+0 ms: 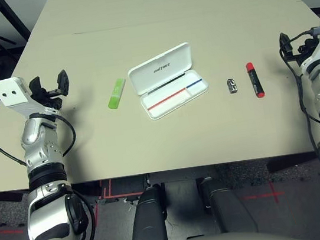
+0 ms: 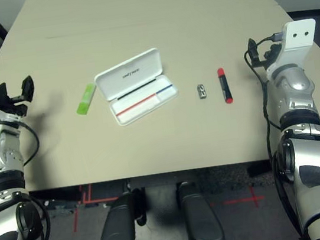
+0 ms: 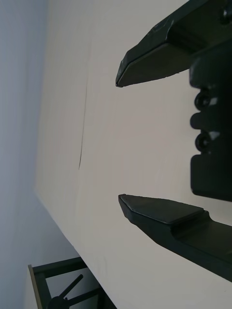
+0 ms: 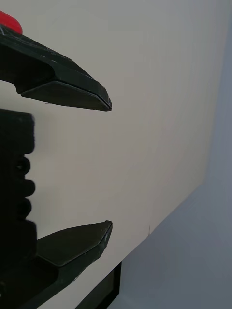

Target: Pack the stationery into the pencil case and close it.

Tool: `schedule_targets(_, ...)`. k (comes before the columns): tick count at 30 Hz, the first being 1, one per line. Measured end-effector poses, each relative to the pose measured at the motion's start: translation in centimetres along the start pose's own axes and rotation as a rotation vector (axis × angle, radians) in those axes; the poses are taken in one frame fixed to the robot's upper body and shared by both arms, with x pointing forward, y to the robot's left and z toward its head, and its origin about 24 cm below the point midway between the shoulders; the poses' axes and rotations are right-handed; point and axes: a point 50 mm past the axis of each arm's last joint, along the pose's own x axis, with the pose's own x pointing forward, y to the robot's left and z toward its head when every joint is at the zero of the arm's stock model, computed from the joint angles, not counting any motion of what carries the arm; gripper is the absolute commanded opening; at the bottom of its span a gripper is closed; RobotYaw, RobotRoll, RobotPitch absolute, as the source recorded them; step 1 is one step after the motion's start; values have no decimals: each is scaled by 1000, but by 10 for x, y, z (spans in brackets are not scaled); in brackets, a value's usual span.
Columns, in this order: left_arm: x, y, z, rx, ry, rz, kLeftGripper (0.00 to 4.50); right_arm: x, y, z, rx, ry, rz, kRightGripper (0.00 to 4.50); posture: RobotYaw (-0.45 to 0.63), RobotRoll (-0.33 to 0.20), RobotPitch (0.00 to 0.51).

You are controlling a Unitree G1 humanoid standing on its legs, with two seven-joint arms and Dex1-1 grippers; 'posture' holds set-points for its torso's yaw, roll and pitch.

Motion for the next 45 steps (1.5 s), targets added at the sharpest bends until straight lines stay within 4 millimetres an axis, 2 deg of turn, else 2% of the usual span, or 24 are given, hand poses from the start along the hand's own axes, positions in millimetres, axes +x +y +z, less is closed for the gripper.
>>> schedule_targets(6,-1,0,0,3,-2,1,4468,0,1,0,2,0,3,4500,28,0,198)
schedule_targets(12,-2,0,2,9,-8,-2,4468,1,2,0,3,-1,12,4500,33,0,183)
schedule_targets(19,-5,4,4,15,-1,-2,4468,5,9,6,22,-22,61,4500,7,0,181)
schedule_targets(25,-2,-5,16,21,-32,-60,4468,5,20,3,56,4,214,4500,-46,0,184)
schedule_targets(31,-1,-16,23,12,-25,-139,4468,2,25,11,50,9,387,4500,-74,0,194)
schedule_targets(34,-5,-24,27,28,-10,-212,4468,-2,25,14,41,22,475,4500,-84,0,196)
schedule_targets(40,-37,-54,27,74,101,-549,4468,-15,33,9,78,90,668,4500,-60,0,198)
schedule_targets(45,-48,-61,34,101,145,-648,4468,-19,43,13,62,121,803,4500,-36,0,192)
